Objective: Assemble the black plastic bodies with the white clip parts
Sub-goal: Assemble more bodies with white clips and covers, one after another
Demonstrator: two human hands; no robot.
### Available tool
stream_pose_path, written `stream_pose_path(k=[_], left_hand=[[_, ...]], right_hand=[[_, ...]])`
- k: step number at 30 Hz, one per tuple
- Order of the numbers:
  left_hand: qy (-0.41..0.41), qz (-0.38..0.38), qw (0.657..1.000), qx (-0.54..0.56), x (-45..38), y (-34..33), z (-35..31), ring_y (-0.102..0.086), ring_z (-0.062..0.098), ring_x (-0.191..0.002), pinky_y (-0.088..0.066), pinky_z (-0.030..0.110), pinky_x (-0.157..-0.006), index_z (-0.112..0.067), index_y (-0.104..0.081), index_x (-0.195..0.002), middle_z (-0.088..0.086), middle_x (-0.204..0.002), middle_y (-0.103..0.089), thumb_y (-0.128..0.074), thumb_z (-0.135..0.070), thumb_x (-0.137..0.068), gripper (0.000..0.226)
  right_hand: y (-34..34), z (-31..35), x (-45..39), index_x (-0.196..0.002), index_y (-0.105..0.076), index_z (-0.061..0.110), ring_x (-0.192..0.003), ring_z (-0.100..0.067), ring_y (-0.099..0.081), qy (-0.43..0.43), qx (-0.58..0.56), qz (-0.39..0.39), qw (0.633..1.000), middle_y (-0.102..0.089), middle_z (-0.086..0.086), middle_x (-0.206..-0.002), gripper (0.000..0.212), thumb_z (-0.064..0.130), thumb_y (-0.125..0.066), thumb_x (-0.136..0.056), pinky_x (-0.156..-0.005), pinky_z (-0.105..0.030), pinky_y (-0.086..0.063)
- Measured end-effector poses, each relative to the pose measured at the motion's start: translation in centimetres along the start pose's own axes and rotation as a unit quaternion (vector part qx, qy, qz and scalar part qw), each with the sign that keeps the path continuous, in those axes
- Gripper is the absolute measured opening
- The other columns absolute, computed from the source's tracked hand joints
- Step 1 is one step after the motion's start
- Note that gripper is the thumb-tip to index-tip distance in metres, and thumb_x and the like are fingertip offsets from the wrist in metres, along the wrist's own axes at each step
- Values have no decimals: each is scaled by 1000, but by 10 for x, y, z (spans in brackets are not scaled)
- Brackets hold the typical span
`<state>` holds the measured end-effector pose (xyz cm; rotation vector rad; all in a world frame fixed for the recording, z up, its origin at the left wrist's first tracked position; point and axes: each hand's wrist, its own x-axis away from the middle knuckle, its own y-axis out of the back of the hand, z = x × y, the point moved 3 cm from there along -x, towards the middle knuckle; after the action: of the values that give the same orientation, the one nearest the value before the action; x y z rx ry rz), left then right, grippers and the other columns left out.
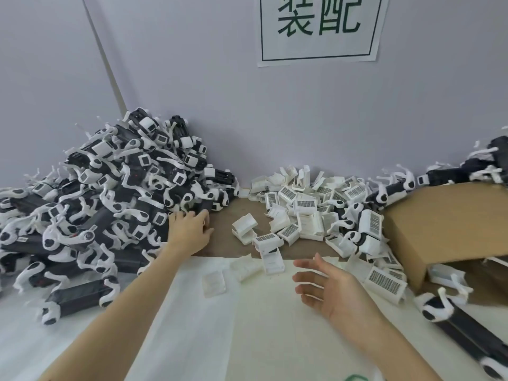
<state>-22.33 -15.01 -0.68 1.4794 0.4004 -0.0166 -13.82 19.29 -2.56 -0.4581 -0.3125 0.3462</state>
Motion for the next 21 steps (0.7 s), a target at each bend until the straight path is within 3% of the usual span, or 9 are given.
stream_pose_path(k=[4, 7, 12, 15, 18, 21], left_hand=[[-54, -50, 985, 158, 25, 16, -19, -54, 25, -102, -28, 39, -93, -22, -50, -85, -8, -83, -59, -78, -32, -92, 30], [-142, -59, 965, 214, 58, 23, -48, -51, 20, -91, -34, 39, -91, -23, -47, -82, -14, -83, -54, -82, -21, -88, 36], [-304, -169, 916, 200, 113, 41, -84, -57, 26, -84, -48, 39, -77, -16, -56, -82, -4, -84, -59, -76, -9, -88, 22], [-337, -232, 895, 178, 139, 47, -97, -59, 26, -87, -49, 39, -87, -17, -58, -85, -4, -86, -59, -60, -13, -98, 14], [-326, -266, 889, 183, 157, 47, -105, -61, 26, -93, -44, 40, -102, -17, -57, -87, -4, -91, -60, -66, -7, -96, 16], [-325, -286, 884, 179, 170, 41, -107, -62, 24, -104, -36, 38, -111, -17, -58, -91, -4, -104, -65, -62, -8, -98, 12]], right_hand=[[1, 0, 2, -107, -80, 6, -76, -24, -70, 2, 6, 0, 1000, -73, -16, -97, 42, 42, -62, -96, -72, -34, -53], [0, 1, 4, -105, -79, 6, -74, -24, -69, 7, 3, -3, 1000, -72, -16, -96, 40, 41, -62, -96, -71, -34, -52], [-1, -1, 5, -121, -67, 6, -80, -31, -74, 42, -18, -24, 999, -72, -23, -100, 37, 33, -64, -95, -68, -37, -61], [-3, -2, 6, -133, -58, 4, -98, -41, -74, 74, 0, -15, 997, -68, -34, -114, 55, 31, -75, -88, -73, -40, -62], [-5, -6, 6, -138, -57, 10, -103, -45, -74, 87, 43, -17, 995, -74, -22, -117, 67, 31, -83, -80, -77, -44, -61], [-8, -6, 8, -137, -61, 10, -107, -42, -74, 103, 100, -1, 990, -75, -17, -119, 62, 36, -80, -84, -83, -40, -58]])
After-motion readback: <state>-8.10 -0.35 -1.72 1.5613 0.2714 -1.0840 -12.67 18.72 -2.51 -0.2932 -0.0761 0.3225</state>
